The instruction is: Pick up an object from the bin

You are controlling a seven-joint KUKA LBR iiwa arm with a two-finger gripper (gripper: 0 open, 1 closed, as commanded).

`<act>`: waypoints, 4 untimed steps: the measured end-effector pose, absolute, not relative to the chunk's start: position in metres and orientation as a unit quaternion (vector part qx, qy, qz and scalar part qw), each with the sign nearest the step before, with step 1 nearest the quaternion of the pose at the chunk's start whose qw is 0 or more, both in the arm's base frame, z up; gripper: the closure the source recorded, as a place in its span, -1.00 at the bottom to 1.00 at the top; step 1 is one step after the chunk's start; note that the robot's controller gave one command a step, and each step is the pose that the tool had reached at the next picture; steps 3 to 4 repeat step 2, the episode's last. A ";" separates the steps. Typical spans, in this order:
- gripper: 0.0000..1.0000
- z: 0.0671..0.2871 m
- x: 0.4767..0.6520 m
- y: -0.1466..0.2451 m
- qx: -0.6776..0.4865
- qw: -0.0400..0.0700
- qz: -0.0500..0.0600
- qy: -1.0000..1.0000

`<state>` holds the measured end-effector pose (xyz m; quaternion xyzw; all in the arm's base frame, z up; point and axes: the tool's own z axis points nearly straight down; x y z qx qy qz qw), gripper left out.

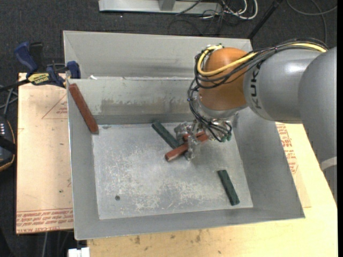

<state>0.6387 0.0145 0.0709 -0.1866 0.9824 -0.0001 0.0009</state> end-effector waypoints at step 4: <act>1.00 0.214 0.633 0.019 -0.210 0.003 0.000 0.978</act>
Offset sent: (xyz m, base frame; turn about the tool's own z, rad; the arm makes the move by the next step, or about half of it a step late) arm -0.0070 0.0040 0.1425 -0.0499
